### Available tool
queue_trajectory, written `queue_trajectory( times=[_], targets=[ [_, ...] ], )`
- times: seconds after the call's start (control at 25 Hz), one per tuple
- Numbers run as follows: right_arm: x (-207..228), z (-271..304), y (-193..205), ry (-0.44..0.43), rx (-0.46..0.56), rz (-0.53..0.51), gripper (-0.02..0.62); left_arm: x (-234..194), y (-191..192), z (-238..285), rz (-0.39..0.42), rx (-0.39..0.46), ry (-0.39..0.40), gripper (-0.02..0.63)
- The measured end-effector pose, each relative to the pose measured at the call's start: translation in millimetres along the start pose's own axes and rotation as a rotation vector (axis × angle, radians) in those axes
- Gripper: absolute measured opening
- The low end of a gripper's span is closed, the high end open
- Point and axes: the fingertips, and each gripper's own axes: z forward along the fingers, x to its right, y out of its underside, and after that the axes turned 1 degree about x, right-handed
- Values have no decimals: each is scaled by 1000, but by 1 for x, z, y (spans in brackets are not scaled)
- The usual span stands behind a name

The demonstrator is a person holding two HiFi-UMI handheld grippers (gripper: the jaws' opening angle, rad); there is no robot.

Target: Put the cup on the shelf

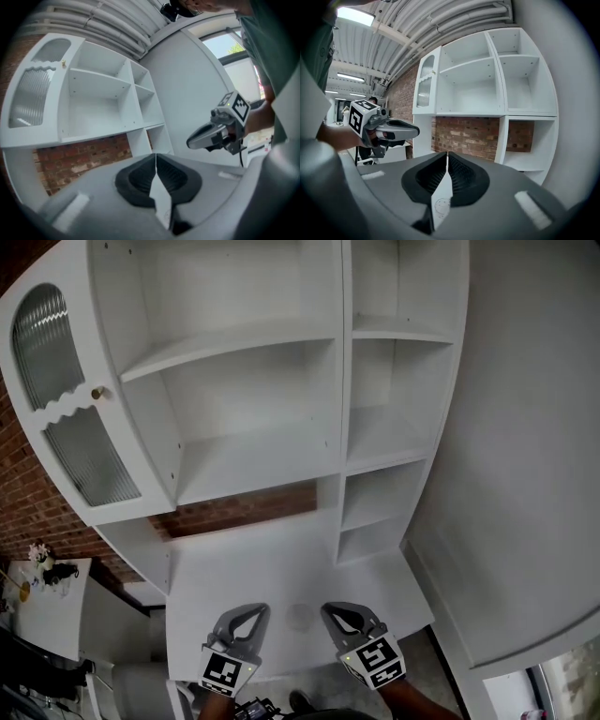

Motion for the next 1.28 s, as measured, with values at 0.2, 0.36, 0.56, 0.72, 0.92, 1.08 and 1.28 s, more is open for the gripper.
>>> queue_trajectory(
  times=[0.2,0.36,0.56,0.72,0.92,1.08,1.28],
  targets=[
    [4,33,7,43,-16,4,20,-28,25,10,-15,-3,45,8],
    [11,52,17,69,-46,12,21,-38,43,20,-40,-9,80,9],
    [17,73,36,47,-60,24,25,-46,72,34,-71,-31,105,15],
    [26,90,61,-19,-64,35,51,-47,105,53,-108,-62,143,40],
    [40,112,111,-125,-120,45,98,-35,161,78,-147,-122,191,107],
    [41,127,152,-221,-143,46,144,-21,208,91,-162,-182,235,166],
    [34,137,204,-343,-209,22,188,0,265,102,-165,-254,328,218]
  ],
)
